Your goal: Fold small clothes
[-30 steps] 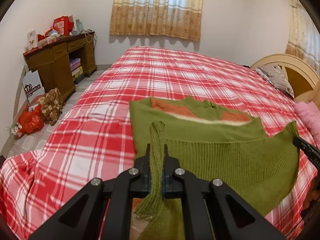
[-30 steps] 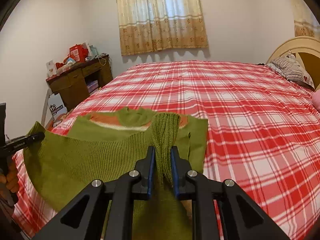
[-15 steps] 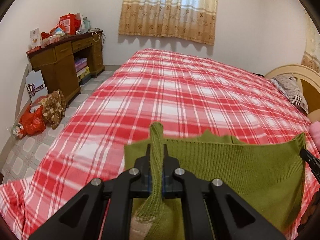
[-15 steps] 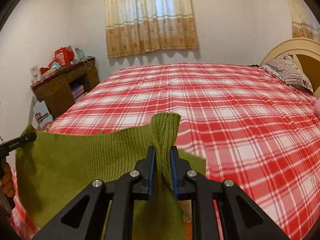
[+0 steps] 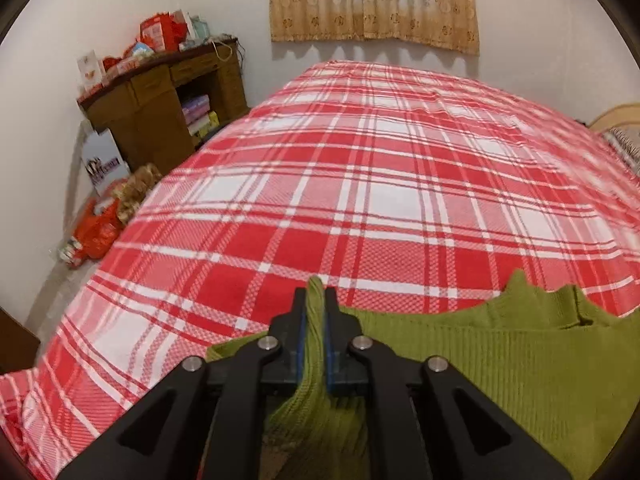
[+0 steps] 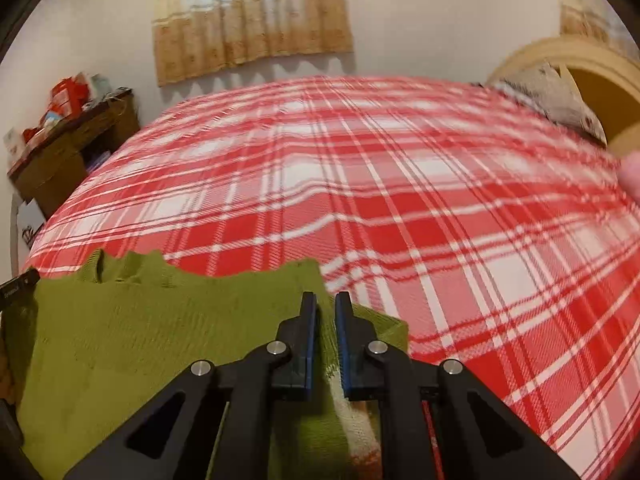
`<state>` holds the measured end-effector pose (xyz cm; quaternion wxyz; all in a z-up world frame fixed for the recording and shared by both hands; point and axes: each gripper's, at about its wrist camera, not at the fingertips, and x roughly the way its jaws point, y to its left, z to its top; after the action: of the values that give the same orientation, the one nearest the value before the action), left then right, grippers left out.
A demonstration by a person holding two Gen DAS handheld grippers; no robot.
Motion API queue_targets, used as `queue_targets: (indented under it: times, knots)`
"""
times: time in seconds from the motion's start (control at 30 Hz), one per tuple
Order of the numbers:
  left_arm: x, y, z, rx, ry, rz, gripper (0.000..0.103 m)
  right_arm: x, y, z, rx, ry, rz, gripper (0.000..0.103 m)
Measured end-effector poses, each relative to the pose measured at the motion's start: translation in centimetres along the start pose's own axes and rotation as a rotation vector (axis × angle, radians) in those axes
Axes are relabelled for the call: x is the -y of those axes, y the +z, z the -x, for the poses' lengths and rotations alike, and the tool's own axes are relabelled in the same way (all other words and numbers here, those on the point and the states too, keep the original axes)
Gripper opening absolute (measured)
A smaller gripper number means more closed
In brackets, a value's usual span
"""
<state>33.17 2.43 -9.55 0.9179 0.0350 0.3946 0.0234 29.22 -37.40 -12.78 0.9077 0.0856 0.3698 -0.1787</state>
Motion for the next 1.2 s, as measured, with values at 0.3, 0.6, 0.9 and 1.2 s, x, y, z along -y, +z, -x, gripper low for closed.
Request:
queue_targets:
  times: [0.3,0.6,0.9,1.2]
  knots:
    - [0.3,-0.2,2.2,-0.016,-0.015,-0.052,0.025,0.8,-0.6,1.9,0.021,-0.073,-0.044,0.010]
    - [1.2,-3.6,8.3,0.017,-0.031,-0.123,0.045,-2.5,-5.0,10.5,0.103,0.041,0.106,0.010]
    - [1.9,-6.8,13.4,0.051,-0.060,-0.174,0.054,-1.9,-10.2,10.5,-0.012,0.048,0.123,0.010]
    - [1.4,-8.2,16.3,0.107,-0.027,-0.187,0.054,-1.5,-12.5,13.4,0.006,-0.048,0.143,0.010]
